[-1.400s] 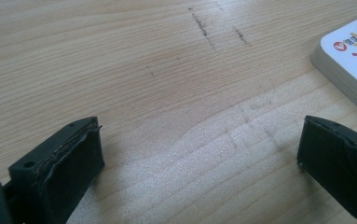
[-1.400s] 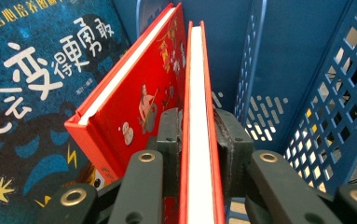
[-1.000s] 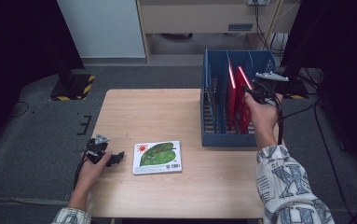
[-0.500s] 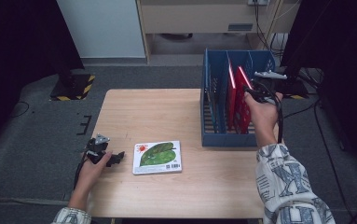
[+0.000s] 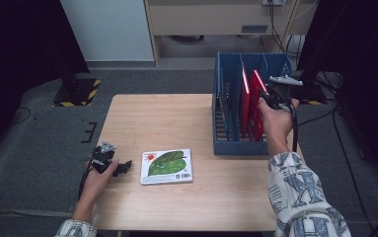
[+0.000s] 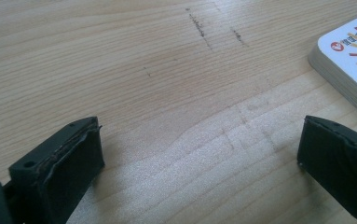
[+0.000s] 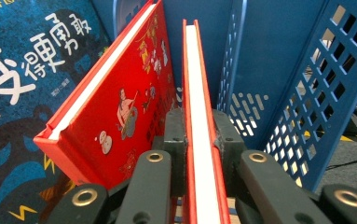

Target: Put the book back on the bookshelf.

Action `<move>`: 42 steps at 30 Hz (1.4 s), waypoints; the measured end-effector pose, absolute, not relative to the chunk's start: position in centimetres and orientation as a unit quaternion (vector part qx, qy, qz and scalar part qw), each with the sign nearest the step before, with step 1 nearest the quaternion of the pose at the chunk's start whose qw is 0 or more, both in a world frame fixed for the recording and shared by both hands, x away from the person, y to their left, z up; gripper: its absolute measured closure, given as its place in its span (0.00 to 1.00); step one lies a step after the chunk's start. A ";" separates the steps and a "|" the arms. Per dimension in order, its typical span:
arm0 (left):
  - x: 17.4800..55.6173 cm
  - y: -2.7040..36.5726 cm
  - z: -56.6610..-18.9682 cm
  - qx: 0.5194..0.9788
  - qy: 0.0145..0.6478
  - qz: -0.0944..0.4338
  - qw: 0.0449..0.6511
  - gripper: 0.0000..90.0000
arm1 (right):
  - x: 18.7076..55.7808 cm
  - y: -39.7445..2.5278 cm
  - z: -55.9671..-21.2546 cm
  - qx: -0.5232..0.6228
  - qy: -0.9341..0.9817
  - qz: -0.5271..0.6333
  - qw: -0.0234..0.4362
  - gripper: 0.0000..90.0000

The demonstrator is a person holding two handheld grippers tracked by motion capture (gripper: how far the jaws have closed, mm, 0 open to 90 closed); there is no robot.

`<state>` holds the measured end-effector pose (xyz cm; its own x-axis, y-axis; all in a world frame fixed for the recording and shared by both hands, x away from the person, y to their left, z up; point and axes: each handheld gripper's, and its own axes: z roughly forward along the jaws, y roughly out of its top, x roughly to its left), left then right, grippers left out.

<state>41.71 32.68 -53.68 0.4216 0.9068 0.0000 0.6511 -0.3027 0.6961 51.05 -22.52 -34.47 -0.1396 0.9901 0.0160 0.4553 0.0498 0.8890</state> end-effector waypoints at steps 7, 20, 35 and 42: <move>41.7 32.7 -53.7 0.782 0.498 0.202 0.316 0.00 | 51.5 -22.2 -34.4 0.566 0.637 0.395 0.344 0.88; 41.7 32.7 -53.7 0.782 0.498 0.202 0.317 0.00 | 53.6 -21.5 -34.0 0.567 0.634 0.392 0.351 0.88; 41.8 32.7 -53.7 0.784 0.496 0.201 0.316 0.00 | 55.5 -20.9 -34.0 0.565 0.636 0.388 0.354 0.88; 41.8 32.7 -53.7 0.784 0.495 0.201 0.316 0.00 | 55.8 -20.6 -33.8 0.562 0.638 0.387 0.357 0.88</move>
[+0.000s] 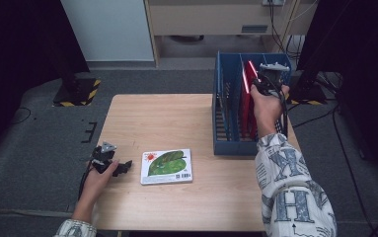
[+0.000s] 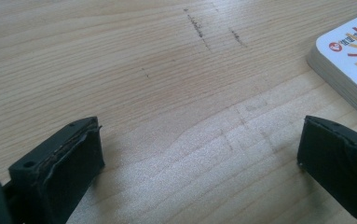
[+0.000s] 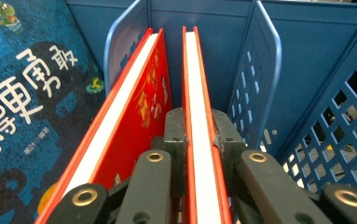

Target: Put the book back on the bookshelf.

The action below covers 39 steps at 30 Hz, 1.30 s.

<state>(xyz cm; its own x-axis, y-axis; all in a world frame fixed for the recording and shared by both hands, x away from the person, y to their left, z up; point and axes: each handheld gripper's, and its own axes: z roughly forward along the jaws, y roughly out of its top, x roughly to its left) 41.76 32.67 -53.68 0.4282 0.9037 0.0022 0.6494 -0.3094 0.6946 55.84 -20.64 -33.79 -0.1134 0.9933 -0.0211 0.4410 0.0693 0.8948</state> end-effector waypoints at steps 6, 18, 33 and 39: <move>41.8 32.7 -53.7 0.784 0.495 0.201 0.316 0.00 | 56.0 -20.5 -33.9 0.561 0.639 0.386 0.358 0.88; 41.8 32.7 -53.7 0.784 0.495 0.201 0.316 0.00 | 56.1 -20.7 -34.4 0.563 0.638 0.390 0.353 0.88; 41.8 32.6 -53.7 0.784 0.495 0.201 0.317 0.00 | 55.5 -21.0 -34.4 0.562 0.634 0.417 0.330 0.80; 41.8 32.6 -53.7 0.784 0.495 0.201 0.317 0.00 | 54.9 -20.8 -33.8 0.551 0.637 0.427 0.329 0.78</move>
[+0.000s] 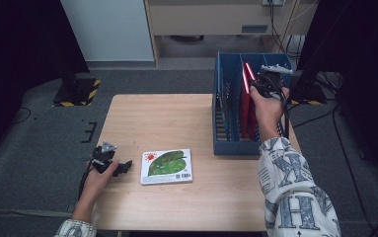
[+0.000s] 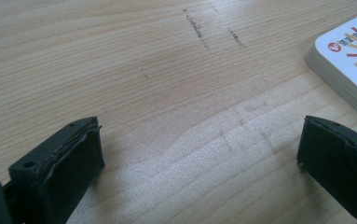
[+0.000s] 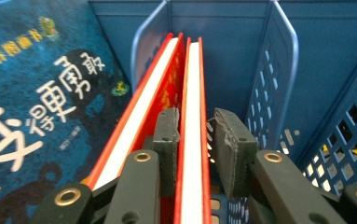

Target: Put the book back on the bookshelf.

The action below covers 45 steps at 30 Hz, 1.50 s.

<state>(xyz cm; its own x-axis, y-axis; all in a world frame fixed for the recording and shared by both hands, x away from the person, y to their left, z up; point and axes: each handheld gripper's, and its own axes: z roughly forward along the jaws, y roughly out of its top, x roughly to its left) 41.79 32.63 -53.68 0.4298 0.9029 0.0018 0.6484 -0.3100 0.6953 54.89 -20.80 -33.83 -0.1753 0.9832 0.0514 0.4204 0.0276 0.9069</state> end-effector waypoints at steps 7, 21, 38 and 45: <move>41.8 32.6 -53.7 0.784 0.495 0.201 0.317 0.00 | 54.1 -20.9 -32.9 0.545 0.630 0.446 0.327 0.77; 41.8 32.6 -53.7 0.784 0.495 0.201 0.317 0.00 | 53.0 -21.7 -31.8 0.537 0.626 0.456 0.334 0.77; 41.9 32.5 -53.7 0.784 0.495 0.201 0.317 0.00 | 51.4 -23.4 -32.2 0.530 0.640 0.438 0.342 0.87; 41.9 32.5 -53.7 0.784 0.495 0.201 0.317 0.00 | 51.1 -22.9 -33.0 0.523 0.653 0.434 0.335 0.89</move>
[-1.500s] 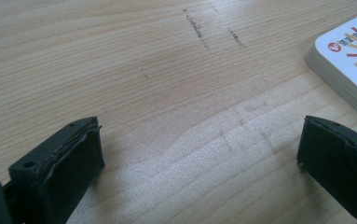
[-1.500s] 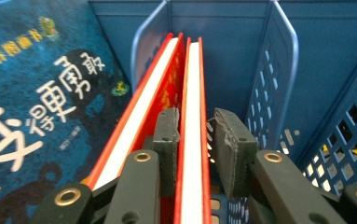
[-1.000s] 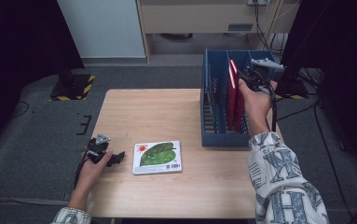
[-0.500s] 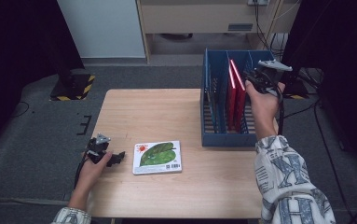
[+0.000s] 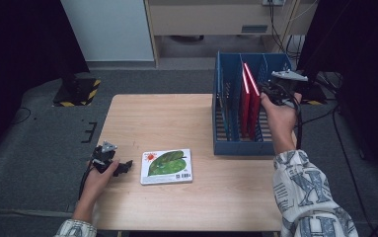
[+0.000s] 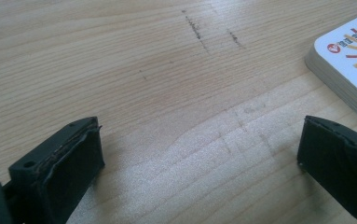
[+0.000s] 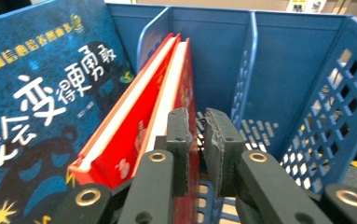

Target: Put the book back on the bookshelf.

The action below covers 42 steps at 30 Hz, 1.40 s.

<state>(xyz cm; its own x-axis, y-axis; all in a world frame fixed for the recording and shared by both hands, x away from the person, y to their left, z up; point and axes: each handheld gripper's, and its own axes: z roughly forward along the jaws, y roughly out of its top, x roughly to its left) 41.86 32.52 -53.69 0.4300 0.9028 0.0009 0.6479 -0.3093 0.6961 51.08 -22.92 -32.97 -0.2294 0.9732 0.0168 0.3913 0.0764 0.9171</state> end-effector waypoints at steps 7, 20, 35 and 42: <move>41.9 32.5 -53.7 0.785 0.494 0.201 0.317 0.00 | 50.8 -22.5 -33.2 0.516 0.658 0.438 0.329 0.88; 41.9 32.5 -53.7 0.784 0.494 0.201 0.316 0.00 | 48.9 -23.1 -32.6 0.508 0.654 0.458 0.324 0.74; 41.9 32.5 -53.7 0.784 0.495 0.201 0.316 0.00 | 44.2 -22.6 -33.6 0.456 0.692 0.471 0.303 0.46; 41.8 32.5 -53.6 0.784 0.496 0.200 0.316 0.00 | 42.2 -20.6 -35.1 0.423 0.715 0.476 0.291 0.37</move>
